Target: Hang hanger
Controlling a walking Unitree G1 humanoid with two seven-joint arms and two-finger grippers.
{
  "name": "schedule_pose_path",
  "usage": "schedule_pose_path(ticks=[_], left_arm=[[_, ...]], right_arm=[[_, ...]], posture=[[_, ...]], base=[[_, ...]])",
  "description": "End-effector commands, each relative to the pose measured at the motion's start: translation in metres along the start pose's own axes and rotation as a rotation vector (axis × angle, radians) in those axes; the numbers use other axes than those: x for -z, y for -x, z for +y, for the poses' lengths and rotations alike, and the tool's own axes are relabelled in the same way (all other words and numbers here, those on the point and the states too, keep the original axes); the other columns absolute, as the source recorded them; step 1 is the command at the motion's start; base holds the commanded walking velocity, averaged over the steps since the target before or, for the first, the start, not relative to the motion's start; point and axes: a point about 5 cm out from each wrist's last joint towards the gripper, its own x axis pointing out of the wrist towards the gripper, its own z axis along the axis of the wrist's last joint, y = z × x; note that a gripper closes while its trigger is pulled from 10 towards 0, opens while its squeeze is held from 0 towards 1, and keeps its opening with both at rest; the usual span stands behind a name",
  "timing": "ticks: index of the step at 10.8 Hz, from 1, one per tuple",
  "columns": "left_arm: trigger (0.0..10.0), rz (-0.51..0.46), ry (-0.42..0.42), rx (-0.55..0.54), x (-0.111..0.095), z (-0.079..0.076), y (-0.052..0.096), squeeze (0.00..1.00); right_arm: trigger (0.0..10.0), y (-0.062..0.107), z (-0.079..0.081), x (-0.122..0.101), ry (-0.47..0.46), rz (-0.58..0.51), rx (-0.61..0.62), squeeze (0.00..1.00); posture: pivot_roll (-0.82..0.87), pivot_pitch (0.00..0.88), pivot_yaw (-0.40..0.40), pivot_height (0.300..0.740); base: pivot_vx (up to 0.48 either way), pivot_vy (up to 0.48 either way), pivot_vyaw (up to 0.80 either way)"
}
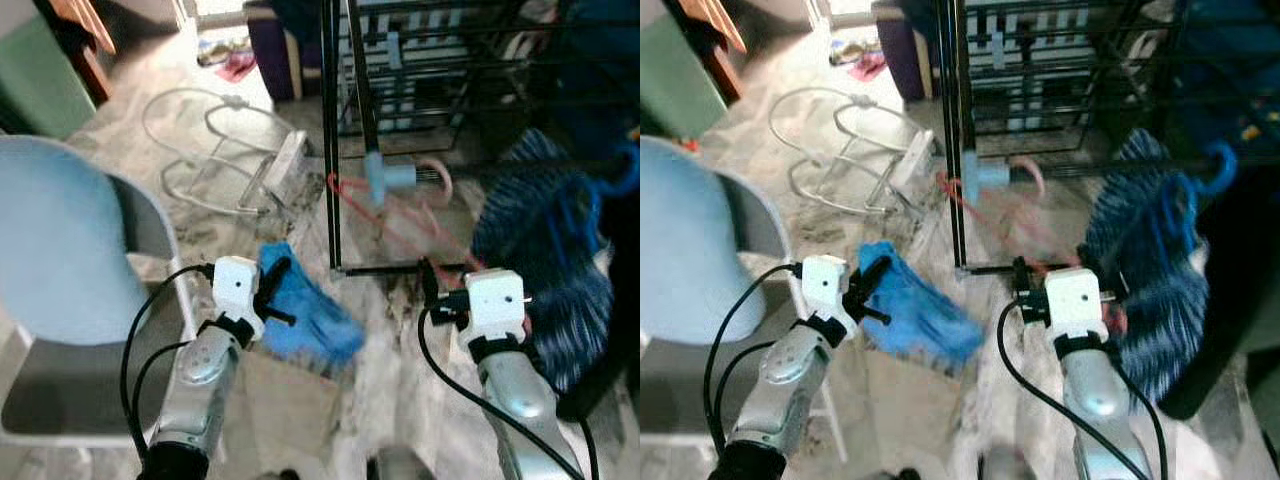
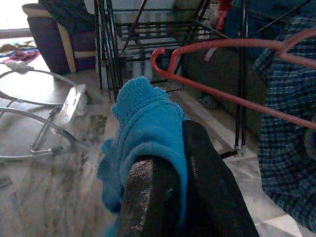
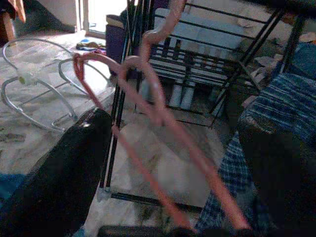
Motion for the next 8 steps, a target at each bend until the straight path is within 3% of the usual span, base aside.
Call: schedule_pose_path(ticks=[1, 5, 8], left_arm=[[10.0, 0.011, 0.01, 0.025, 0.003, -0.005, 0.003, 0.0], [10.0, 0.058, -0.002, 0.079, 0.011, -0.003, 0.016, 0.0], [10.0, 0.075, -0.002, 0.084, 0.013, 0.0, 0.019, 0.0]], right_arm=[[10.0, 0.0, -0.006, -0.003, 0.01, -0.011, 0.018, 0.0], [10.0, 0.0, -0.031, -0.014, 0.036, 0.0, -0.072, 0.0], [10.0, -0.002, -0.047, -0.011, 0.019, 0.114, -0.152, 0.0]], posture=[[-0.17, 0.194, 0.082, 0.74], [-0.17, 0.215, 0.089, 0.74], [-0.17, 0.217, 0.096, 0.74]], base=[[0.0, 0.0, 0.0], [0.0, 0.0, 0.0], [0.0, 0.0, 0.0]])
